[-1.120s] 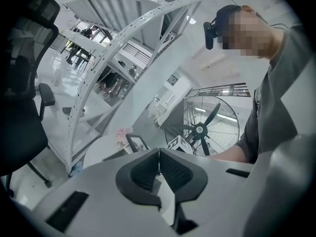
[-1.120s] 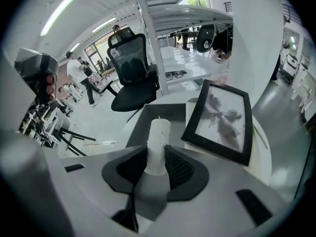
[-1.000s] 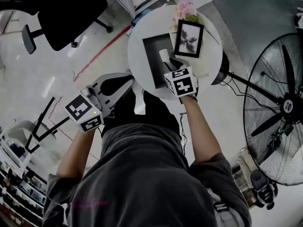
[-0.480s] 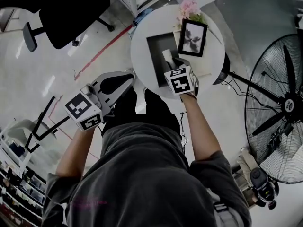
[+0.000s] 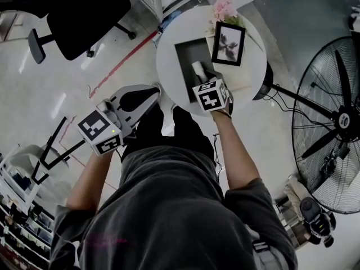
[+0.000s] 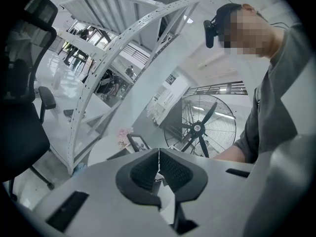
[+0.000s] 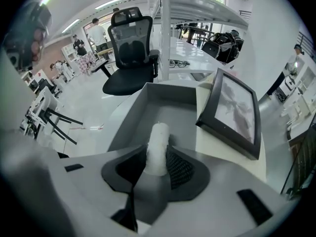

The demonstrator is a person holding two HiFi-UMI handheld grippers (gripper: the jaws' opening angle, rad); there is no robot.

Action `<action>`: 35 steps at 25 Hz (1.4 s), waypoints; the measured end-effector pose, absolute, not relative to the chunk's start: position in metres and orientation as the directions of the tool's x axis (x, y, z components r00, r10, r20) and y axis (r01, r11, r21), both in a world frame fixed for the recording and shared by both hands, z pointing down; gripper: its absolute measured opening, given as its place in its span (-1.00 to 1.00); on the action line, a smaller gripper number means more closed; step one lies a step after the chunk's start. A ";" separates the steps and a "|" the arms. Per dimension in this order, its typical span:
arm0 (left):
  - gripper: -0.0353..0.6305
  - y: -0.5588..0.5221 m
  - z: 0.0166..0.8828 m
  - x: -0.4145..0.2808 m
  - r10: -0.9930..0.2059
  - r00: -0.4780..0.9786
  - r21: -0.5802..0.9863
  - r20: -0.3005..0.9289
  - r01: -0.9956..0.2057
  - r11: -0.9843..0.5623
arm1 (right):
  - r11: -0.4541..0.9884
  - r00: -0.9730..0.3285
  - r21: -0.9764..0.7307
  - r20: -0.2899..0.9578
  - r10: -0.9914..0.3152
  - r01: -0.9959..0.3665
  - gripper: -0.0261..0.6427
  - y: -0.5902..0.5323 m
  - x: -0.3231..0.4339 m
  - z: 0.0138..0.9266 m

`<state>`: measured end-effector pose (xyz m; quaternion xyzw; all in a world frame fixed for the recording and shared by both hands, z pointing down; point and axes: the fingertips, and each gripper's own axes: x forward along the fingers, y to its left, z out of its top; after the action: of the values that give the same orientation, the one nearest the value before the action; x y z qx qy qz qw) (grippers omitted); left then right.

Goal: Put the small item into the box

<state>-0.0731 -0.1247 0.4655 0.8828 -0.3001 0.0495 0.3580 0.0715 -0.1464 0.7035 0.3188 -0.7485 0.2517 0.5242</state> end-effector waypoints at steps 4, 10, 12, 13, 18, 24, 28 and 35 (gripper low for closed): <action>-0.83 -0.125 0.460 -0.074 -0.497 0.815 0.592 0.298 -0.566 -0.574 | 0.657 -0.264 -0.048 0.936 -0.234 -0.752 -0.50 -0.148 0.072 0.698; -0.83 -0.127 0.447 -0.069 -0.492 0.824 0.572 0.281 -0.555 -0.604 | 0.594 -0.343 -0.114 0.894 -0.289 -0.796 -0.51 -0.149 0.083 0.679; -0.83 -0.128 0.442 -0.068 -0.489 0.828 0.562 0.275 -0.551 -0.616 | 0.567 -0.367 -0.141 0.877 -0.309 -0.812 -0.53 -0.149 0.089 0.668; -0.83 -0.129 0.440 -0.067 -0.488 0.829 0.558 0.272 -0.549 -0.622 | 0.558 -0.378 -0.150 0.869 -0.319 -0.816 -0.55 -0.148 0.090 0.662; -0.83 -0.134 0.426 -0.061 -0.476 0.840 0.538 0.261 -0.536 -0.651 | 0.544 -0.422 -0.173 0.825 -0.375 -0.821 -0.61 -0.149 0.093 0.627; -0.83 -0.139 0.405 -0.050 -0.460 0.853 0.501 0.248 -0.519 -0.692 | 0.528 -0.468 -0.192 0.755 -0.459 -0.827 -0.70 -0.153 0.097 0.578; -0.83 -0.143 0.392 -0.044 -0.453 0.858 0.476 0.242 -0.512 -0.715 | 0.526 -0.492 -0.196 0.705 -0.511 -0.827 -0.76 -0.154 0.101 0.543; -0.83 -0.146 0.373 -0.036 -0.435 0.869 0.437 0.235 -0.494 -0.751 | 0.510 -0.521 -0.214 0.610 -0.596 -0.833 -0.81 -0.154 0.106 0.484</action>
<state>-0.0357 -0.1461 0.3726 0.9339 -0.2486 0.0594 0.2500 0.1063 -0.1536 0.4840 0.4277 -0.8358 0.2493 0.2375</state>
